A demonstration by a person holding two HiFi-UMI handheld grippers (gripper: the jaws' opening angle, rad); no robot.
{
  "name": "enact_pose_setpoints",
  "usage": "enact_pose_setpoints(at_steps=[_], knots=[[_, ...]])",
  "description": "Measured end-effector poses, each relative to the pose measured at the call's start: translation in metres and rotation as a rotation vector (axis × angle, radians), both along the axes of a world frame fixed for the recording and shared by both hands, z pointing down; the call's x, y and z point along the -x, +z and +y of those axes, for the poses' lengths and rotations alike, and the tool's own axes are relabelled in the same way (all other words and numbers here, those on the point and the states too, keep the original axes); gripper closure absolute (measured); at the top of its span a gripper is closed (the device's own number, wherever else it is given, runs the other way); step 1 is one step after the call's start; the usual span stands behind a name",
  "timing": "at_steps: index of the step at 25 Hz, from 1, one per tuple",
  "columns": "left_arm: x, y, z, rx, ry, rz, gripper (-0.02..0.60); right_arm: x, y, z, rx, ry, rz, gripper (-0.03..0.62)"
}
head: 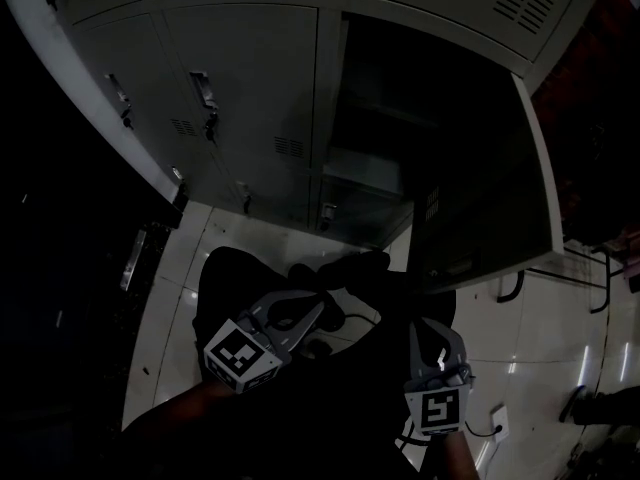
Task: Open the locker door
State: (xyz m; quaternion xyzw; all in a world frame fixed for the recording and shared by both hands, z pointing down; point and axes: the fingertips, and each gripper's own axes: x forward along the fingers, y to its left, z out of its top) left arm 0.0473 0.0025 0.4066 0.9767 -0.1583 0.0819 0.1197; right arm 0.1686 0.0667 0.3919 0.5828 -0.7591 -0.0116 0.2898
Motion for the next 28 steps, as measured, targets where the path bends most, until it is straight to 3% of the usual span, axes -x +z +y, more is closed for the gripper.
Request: enact_pose_setpoints(at_steps=[5, 10, 16, 28], knots=[[0.005, -0.001, -0.002, -0.006, -0.012, 0.002, 0.569, 0.038, 0.001, -0.020, -0.028, -0.068, -0.229, 0.592], [0.005, -0.006, -0.003, -0.005, -0.014, 0.002, 0.569, 0.051, 0.001, -0.031, -0.037, -0.100, -0.309, 0.592], [0.005, 0.001, -0.002, 0.001, -0.010, 0.007, 0.569, 0.054, 0.000, -0.038, -0.042, -0.104, -0.365, 0.592], [0.004, -0.001, -0.002, -0.004, -0.007, 0.001, 0.569, 0.057, 0.004, -0.039, -0.032, -0.110, -0.381, 0.592]])
